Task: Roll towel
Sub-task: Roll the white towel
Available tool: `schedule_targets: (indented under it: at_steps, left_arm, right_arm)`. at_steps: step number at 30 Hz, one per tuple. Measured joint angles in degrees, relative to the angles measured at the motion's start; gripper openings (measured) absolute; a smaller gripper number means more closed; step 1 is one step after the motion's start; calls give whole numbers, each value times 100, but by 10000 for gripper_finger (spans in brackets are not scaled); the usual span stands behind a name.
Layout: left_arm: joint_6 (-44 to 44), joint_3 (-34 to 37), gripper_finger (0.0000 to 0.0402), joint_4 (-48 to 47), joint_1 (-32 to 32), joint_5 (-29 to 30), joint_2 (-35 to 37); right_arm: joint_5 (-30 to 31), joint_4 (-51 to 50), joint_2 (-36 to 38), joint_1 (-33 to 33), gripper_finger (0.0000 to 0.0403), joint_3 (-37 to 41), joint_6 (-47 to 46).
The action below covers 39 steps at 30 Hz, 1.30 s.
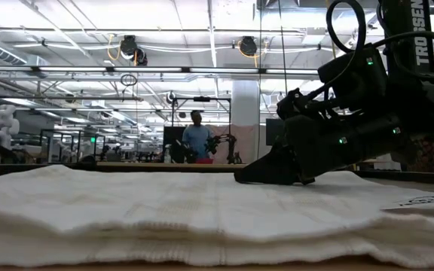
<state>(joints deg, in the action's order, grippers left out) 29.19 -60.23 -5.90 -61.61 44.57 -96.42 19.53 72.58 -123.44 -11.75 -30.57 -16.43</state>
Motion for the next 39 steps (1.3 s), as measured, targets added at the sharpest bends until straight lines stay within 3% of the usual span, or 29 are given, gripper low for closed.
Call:
schedule_targets:
  at_steps: [2,5,9,13,22,26,31,35,39]
  left_arm:
    - [52,2,260,-618,-29,444,139]
    - [413,199,243,-1000,71,447,171]
    - [1032,683,214,-250,182,-72,-113]
    - [1110,964,185,756,98,-391,-642]
    - [1881,966,123,1278,22,-1031,-1356]
    - [1686,975,99,1328,-9,-1210,-1216]
    - [1143,929,83,1269,-80,-1486,-527]
    - [300,929,81,1027,-91,-1044,60]
    - [-791,929,81,682,16,154,443]
  right_arm:
    - [0,0,0,0,0,0,8]
    - [-7,2,-4,0,0,0,42]
    - [-11,13,-4,0,0,2,46]
    - [-16,20,-4,0,0,2,63]
    - [-18,35,-4,0,0,4,72]
    - [-17,37,-4,0,0,4,74]
    - [-16,39,-4,0,0,4,71]
    - [-20,103,-6,2,0,4,87]
    - [-42,332,-18,2,0,11,162]
